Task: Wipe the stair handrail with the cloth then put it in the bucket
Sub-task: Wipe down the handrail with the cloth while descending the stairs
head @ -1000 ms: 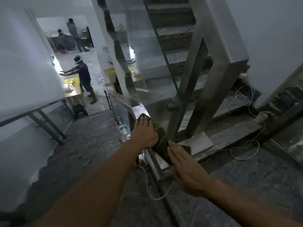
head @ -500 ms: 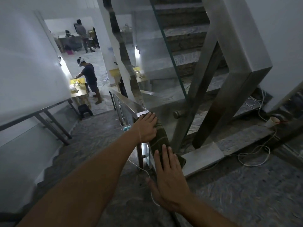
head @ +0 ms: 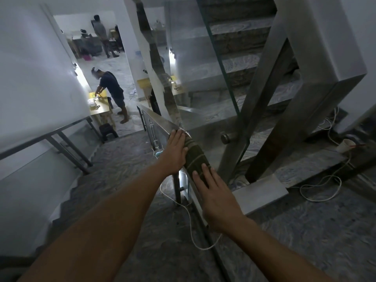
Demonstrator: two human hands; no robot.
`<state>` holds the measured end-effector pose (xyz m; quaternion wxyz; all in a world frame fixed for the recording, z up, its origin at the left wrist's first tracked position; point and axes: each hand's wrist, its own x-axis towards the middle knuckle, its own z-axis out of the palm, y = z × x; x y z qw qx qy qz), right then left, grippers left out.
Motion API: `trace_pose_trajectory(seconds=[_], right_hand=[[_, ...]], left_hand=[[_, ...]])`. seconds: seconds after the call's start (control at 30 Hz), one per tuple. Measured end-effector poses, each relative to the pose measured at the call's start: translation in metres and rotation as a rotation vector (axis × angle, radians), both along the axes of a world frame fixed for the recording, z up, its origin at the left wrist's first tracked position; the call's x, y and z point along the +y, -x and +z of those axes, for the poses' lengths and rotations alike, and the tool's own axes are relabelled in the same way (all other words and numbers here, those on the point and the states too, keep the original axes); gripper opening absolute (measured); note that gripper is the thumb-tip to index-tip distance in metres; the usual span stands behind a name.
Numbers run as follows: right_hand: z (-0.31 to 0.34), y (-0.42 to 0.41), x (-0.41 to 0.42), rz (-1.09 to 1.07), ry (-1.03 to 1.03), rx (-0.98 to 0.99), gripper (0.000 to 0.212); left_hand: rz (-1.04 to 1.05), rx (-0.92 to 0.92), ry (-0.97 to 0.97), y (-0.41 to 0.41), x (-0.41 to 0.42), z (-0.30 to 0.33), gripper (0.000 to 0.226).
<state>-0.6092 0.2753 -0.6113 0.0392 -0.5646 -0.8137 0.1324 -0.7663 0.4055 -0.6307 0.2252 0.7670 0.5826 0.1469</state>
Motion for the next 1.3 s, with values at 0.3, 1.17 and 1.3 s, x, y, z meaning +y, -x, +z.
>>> trace_pose_trajectory(seconds=[0.3, 1.17, 1.3], right_hand=[[-0.006, -0.021, -0.029, 0.068, -0.085, 0.061, 0.062], [0.007, -0.125, -0.055, -0.115, -0.118, 0.158, 0.050], [0.009, -0.146, -0.045, -0.121, -0.166, 0.169, 0.057]], left_hand=[[0.219, -0.586, 0.159, -0.020, -0.071, -0.015, 0.060], [0.381, -0.061, -0.104, -0.122, -0.217, -0.006, 0.071], [0.238, 0.152, -0.122, -0.135, -0.210, 0.000, 0.069]])
